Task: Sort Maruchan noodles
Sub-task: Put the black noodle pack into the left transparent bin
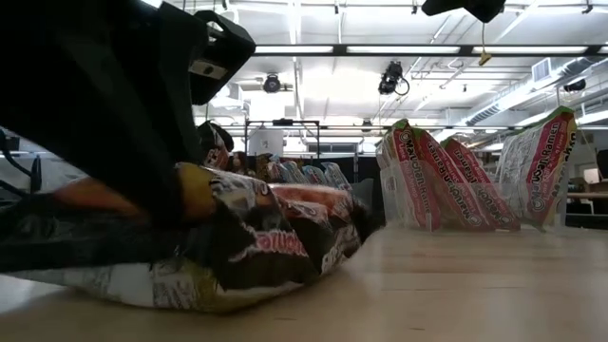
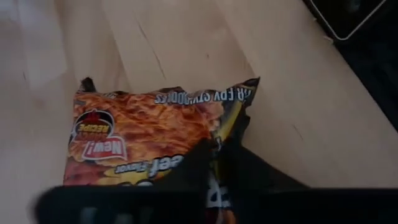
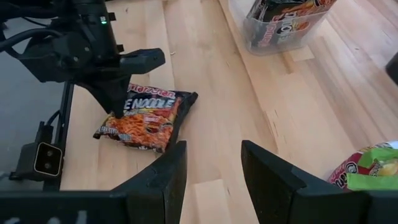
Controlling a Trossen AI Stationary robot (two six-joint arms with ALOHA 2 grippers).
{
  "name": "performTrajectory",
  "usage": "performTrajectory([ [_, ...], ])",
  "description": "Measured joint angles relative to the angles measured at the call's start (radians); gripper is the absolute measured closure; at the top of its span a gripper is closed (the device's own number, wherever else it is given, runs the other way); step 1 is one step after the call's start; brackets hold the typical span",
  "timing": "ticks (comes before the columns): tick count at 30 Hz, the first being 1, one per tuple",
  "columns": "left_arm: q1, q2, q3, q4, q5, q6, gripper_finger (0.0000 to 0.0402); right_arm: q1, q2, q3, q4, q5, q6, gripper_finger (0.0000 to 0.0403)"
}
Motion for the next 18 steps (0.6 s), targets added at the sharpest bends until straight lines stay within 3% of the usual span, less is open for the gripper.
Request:
performTrajectory([
  [2,0.001,0.0,0.0,-0.003,0.008,-0.001,0.0384,-0.002,0.0,0.0,-0.001,0.0,0.0,0.0245],
  [9,0.011,-0.05,-0.005,-0.103,0.001,-0.041,0.0397,-0.005,0.0,0.022,-0.022,-0.015,-0.003,0.0245],
  [18,0.078,-0.435,-0.004,-0.39,-0.017,-0.379,0.0399,-0.015,0.0,0.247,-0.337,0.019,-0.011,0.0245],
])
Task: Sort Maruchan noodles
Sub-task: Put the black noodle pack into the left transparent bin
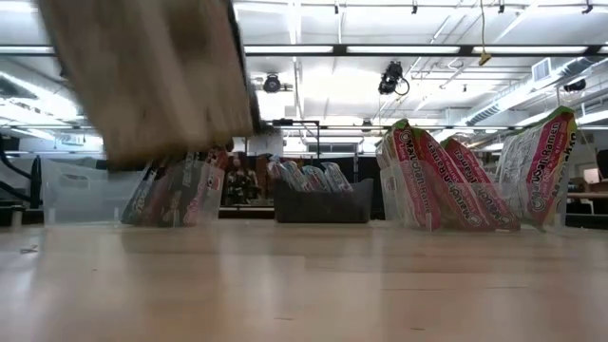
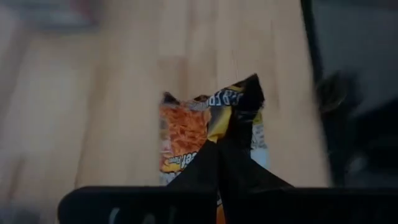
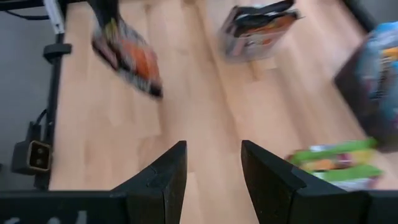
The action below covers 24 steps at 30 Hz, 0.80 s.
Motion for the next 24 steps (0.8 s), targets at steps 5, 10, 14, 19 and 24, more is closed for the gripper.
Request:
performTrajectory([
  [5,0.057,-0.243,0.0,-0.178,0.011,-0.282,0.04,-0.029,-0.001,0.096,-0.099,0.047,-0.021,0.0245],
  [10,0.141,-0.448,0.001,-0.437,-0.039,-0.566,0.04,-0.063,-0.001,0.123,-0.114,0.1,-0.091,0.0245],
  [14,0.241,-0.531,0.001,-0.669,-0.086,-0.744,0.0401,-0.099,-0.001,0.123,-0.114,0.096,-0.121,0.0245],
  [19,0.373,-0.584,0.0,-0.775,-0.089,-0.786,0.0401,-0.14,-0.001,0.122,-0.114,0.04,-0.176,0.0245],
  [24,0.485,-0.592,0.0,-0.764,-0.101,-0.792,0.0401,-0.162,-0.001,0.122,-0.113,-0.012,-0.245,0.0245],
])
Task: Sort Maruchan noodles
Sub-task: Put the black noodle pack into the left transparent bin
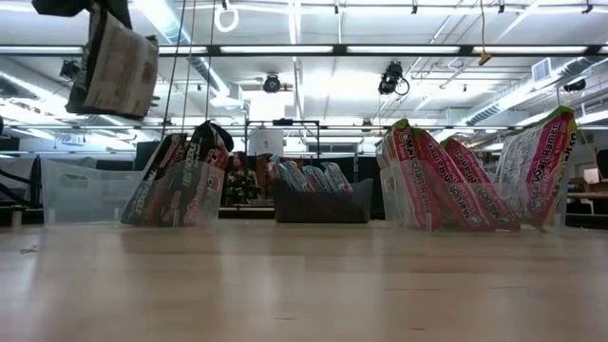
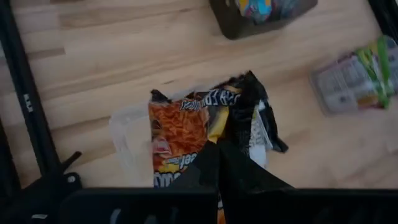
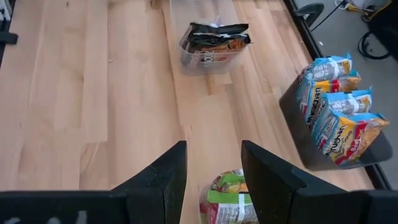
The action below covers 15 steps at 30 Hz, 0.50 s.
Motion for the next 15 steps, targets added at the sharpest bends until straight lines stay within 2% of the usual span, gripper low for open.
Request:
performTrajectory([
  [3,0.05,0.002,-0.047,0.087,0.025,-0.003,0.0401,-0.007,0.0,0.0,0.0,-0.018,-0.04,0.0245],
  [8,0.115,-0.006,-0.258,0.345,0.125,0.008,0.0402,-0.01,0.0,0.0,-0.001,-0.048,-0.093,0.0245],
  [15,0.14,-0.036,-0.415,0.551,0.144,-0.028,0.0401,-0.007,0.0,0.0,-0.043,-0.132,-0.141,0.0245],
])
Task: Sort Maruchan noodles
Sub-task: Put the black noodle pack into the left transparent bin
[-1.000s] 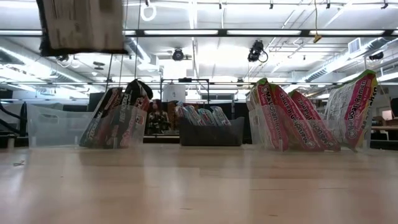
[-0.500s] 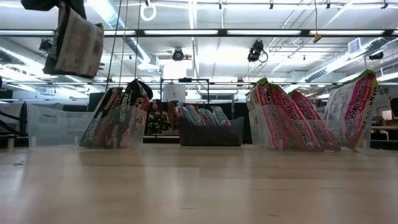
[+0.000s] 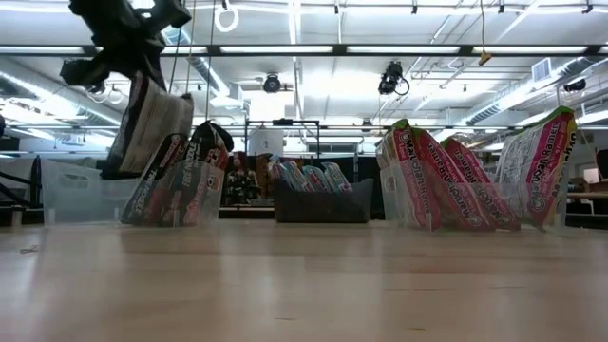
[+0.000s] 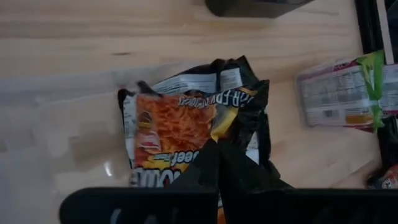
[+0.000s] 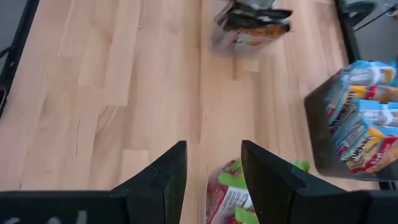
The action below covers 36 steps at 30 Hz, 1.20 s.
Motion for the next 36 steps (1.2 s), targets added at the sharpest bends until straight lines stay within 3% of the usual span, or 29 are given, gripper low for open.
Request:
performTrajectory([
  [8,0.031,-0.001,-0.108,0.067,0.004,-0.074,0.0401,0.0,0.0,0.0,-0.026,-0.014,-0.015,0.0245],
  [17,0.121,-0.083,-0.124,-0.06,0.109,0.014,0.04,-0.018,0.0,0.0,-0.023,-0.014,-0.031,0.0245],
  [28,0.202,-0.16,-0.124,-0.256,0.021,0.206,0.0398,-0.075,0.0,0.0,0.116,0.034,0.028,0.0245],
  [36,0.218,-0.159,-0.124,-0.435,0.104,0.39,0.0331,-0.147,0.003,-0.046,0.187,-0.017,-0.005,0.0242],
])
